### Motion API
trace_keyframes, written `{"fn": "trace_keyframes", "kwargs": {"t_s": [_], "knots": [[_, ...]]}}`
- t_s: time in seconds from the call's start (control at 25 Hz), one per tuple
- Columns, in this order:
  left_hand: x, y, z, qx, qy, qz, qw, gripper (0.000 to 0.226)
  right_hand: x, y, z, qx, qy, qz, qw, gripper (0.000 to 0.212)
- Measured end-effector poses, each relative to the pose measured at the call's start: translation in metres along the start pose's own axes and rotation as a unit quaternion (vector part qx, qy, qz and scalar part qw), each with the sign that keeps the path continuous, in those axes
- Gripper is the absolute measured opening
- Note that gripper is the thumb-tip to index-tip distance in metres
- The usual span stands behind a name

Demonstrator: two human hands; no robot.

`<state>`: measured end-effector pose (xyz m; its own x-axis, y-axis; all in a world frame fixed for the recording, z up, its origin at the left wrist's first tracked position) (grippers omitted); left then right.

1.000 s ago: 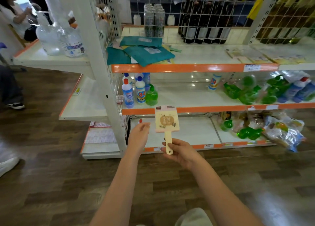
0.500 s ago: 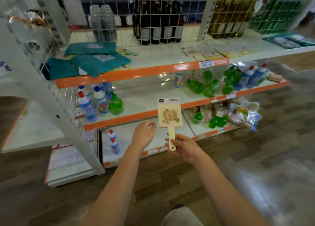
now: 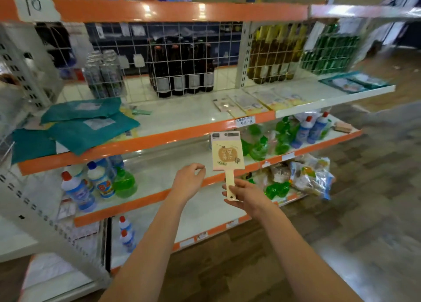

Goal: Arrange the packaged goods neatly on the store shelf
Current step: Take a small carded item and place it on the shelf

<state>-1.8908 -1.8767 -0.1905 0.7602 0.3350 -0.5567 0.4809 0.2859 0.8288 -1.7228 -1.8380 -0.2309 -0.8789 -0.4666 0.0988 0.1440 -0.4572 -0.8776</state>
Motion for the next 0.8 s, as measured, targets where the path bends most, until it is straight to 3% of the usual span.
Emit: {"fn": "trace_keyframes", "kwargs": {"t_s": [0.48,0.8], "knots": [[0.036,0.038,-0.092,-0.008,-0.028,0.048,0.998,0.031,-0.050,-0.030,-0.078,0.005,-0.008,-0.007,1.000,0.025],[0.025,0.089,-0.223,0.041,-0.011,0.082,0.996,0.032,-0.069,-0.137,-0.163,-0.054,0.014,0.031,0.998,0.031]]}}
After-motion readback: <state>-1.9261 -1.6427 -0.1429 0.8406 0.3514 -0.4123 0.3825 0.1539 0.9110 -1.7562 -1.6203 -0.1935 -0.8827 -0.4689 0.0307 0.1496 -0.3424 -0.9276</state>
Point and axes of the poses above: each hand's wrist, its own z-axis away from the middle knuckle, its own x-axis out of the palm, y = z × x, the point moved 5 cm from there along -z, towards the middle knuckle, and after that the axes turned 10 degrees about z, right-handed, at the moved point
